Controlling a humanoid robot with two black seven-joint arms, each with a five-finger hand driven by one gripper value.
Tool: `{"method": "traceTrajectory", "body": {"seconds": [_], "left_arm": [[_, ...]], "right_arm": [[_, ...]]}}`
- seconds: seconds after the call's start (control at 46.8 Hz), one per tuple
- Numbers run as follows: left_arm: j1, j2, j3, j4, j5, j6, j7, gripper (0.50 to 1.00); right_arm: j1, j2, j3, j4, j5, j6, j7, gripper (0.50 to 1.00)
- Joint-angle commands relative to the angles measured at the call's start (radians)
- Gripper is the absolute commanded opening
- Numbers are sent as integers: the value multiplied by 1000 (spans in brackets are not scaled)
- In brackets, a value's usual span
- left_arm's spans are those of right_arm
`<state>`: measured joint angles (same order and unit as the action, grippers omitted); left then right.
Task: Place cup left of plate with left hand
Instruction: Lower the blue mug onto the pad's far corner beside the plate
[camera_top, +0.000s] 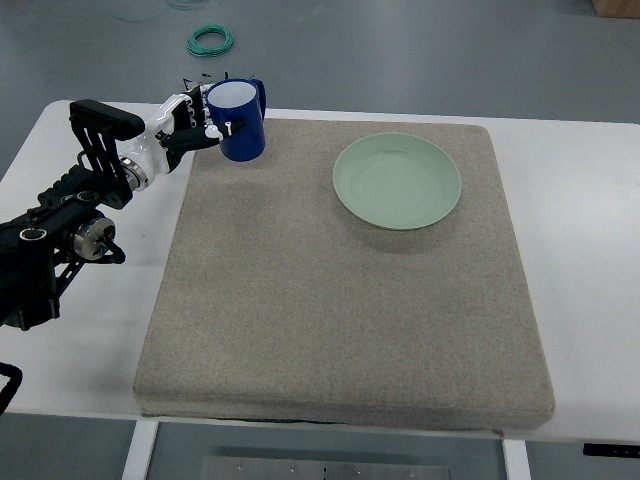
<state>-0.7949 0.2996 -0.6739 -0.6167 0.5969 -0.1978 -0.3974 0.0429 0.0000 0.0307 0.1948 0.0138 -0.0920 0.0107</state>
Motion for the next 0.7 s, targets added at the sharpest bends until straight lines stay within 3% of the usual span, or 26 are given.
{"method": "traceTrajectory", "body": {"seconds": [0.0,0.427,0.491,0.683], "left_arm": [[5,0,10,2,3,1,-18,608],[22,-2,14,32,17,1,-63,621],[23,-2,16,41,17,1,-72,658],[23,-4,17,54,20,1,-72,681]], "right_arm": [[0,0,0,0,0,0,0,934],[0,0,0,0,0,0,0,934],[0,0,0,0,0,0,0,934],[0,0,0,0,0,0,0,934]]}}
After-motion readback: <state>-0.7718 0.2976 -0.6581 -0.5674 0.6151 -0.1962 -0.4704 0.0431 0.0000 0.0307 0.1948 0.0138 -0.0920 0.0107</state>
